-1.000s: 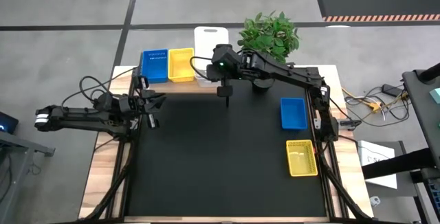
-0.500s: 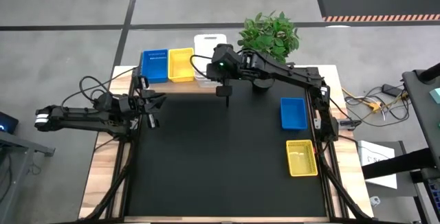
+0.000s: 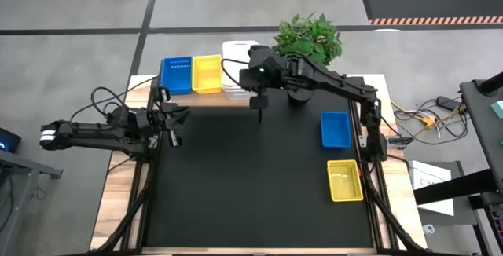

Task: Stack baskets on shelf by color
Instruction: Stack the blue bin into the blue bin on the shelf

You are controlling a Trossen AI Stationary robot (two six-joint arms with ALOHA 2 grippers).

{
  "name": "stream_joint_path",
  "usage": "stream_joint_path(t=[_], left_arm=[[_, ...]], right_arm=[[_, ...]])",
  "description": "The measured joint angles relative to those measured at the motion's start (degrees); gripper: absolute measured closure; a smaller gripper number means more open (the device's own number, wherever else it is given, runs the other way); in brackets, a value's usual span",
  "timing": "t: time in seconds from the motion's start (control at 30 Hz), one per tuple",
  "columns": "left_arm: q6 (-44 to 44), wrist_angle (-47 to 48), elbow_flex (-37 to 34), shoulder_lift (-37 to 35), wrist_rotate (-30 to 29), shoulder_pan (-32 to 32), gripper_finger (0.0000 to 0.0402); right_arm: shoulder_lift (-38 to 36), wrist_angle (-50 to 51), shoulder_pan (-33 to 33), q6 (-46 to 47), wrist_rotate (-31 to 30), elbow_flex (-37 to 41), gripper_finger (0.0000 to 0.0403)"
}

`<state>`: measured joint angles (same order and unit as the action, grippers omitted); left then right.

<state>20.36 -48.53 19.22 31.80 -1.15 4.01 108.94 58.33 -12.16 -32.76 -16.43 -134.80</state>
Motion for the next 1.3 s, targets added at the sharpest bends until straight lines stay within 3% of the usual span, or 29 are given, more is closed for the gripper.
stream_joint_path(t=[0.2, 0.47, 0.77, 1.0, 1.3], left_arm=[[0.0, 0.0, 0.0, 0.8, 0.0, 0.0, 0.0373], [2.7, -0.2, 0.0, 1.8, 0.0, 0.0, 0.0373], [2.7, -0.5, 0.2, 2.7, -0.1, 0.0, 0.0373], [2.6, -0.5, 0.2, 2.7, -0.1, 0.0, 0.0373], [2.6, -0.5, 0.2, 3.1, -0.1, 0.0, 0.0373]], right_arm=[[-2.7, 8.3, 3.3, 1.6, 0.2, -0.1, 0.0388], [-5.0, 19.7, 7.4, 12.7, 9.7, 0.5, 0.0394], [-5.5, 23.7, 13.5, 20.0, 10.0, 3.4, 0.0394], [-8.1, 23.7, 18.1, 26.0, 10.0, 11.0, 0.0394], [-18.3, 18.0, 21.9, 38.3, 7.4, 29.0, 0.0394]])
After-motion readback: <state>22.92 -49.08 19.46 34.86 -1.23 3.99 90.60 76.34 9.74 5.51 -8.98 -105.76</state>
